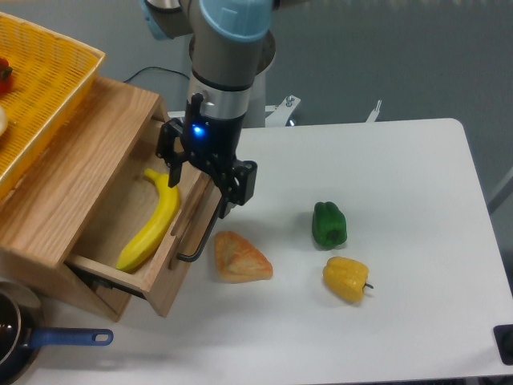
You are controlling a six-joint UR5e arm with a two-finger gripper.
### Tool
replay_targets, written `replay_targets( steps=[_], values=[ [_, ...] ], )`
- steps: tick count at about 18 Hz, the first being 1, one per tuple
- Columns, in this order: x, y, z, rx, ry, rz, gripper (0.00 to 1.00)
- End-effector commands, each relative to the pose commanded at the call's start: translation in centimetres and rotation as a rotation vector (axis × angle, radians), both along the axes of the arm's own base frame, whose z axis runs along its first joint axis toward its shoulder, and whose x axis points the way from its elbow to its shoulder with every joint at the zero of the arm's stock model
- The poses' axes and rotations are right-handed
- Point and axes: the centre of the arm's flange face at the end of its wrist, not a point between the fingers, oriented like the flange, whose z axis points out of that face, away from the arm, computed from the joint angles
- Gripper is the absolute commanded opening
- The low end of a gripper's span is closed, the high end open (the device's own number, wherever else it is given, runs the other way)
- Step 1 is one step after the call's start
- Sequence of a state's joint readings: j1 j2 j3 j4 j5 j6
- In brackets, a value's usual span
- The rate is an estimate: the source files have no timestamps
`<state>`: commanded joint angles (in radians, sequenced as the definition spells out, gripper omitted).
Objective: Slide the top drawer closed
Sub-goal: 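Raise the gripper away from the drawer handle and move it aside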
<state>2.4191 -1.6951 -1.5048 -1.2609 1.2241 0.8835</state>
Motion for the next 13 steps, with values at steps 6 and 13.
replay_targets(
  steps=[6,13],
  values=[
    [-2.7,-2.4,-0.6,-0.010,0.004,0.035,1.00],
    [-5.8,-5.0,-0.7,-0.019,0.008,0.107,1.00]
  ],
)
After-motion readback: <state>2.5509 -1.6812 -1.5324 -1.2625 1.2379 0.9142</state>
